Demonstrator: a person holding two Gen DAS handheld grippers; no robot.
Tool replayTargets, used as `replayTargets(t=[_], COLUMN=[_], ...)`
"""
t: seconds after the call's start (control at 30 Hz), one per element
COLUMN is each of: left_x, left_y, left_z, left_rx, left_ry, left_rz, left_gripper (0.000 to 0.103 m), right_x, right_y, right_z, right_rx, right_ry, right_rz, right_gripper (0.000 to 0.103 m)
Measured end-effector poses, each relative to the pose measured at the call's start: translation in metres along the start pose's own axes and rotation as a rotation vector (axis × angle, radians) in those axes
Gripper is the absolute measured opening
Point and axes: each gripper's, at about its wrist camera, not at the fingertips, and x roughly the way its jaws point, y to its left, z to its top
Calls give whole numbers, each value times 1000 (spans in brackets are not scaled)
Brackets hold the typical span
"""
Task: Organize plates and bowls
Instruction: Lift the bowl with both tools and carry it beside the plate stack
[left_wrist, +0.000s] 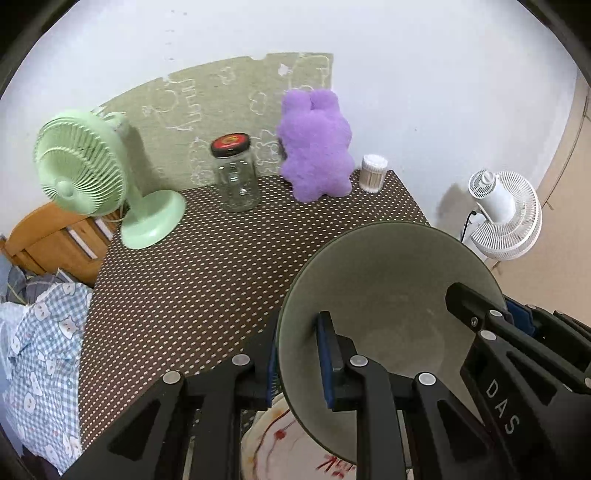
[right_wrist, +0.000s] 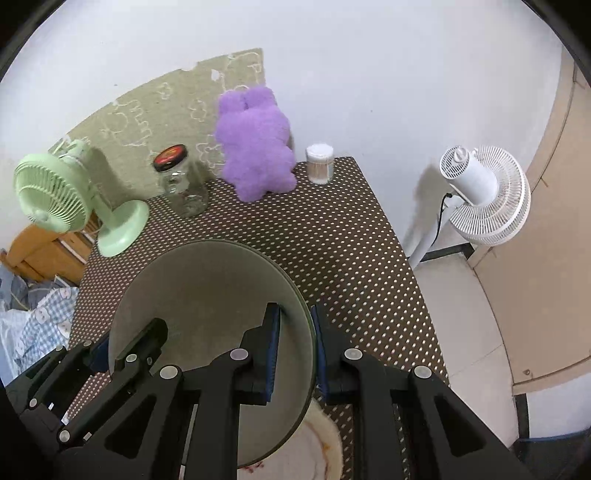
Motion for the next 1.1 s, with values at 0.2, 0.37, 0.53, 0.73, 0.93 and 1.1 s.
replayTargets(t=[0.2, 0.37, 0.53, 0.73, 0.93, 1.1], left_x=[-21, -35, -42, -48, -49, -43], left_y=[32, 59, 81, 107, 128, 141], left_z=[-15, -28, -41, -58, -77, -94], left_rx=[-10, -21, -36, -61, -80, -103], left_ry=[-11, -18, -19, -14, 7, 40], left_rz=[2, 18, 33, 63, 86, 93], left_gripper=[16, 16, 16, 16, 16, 16], right_x=[-22, -32, -38, -40, -37, -29], right_y=[33, 57, 84, 110, 133, 145], right_z=[-19, -34, -50, -67, -85, -100], right_rx=[-16, -27, -41, -55, -85, -101], right_ry=[-17, -20, -19, -12, 8, 44], right_rz=[2, 15, 32, 60, 84, 95], right_gripper=[21, 21, 21, 21, 21, 21])
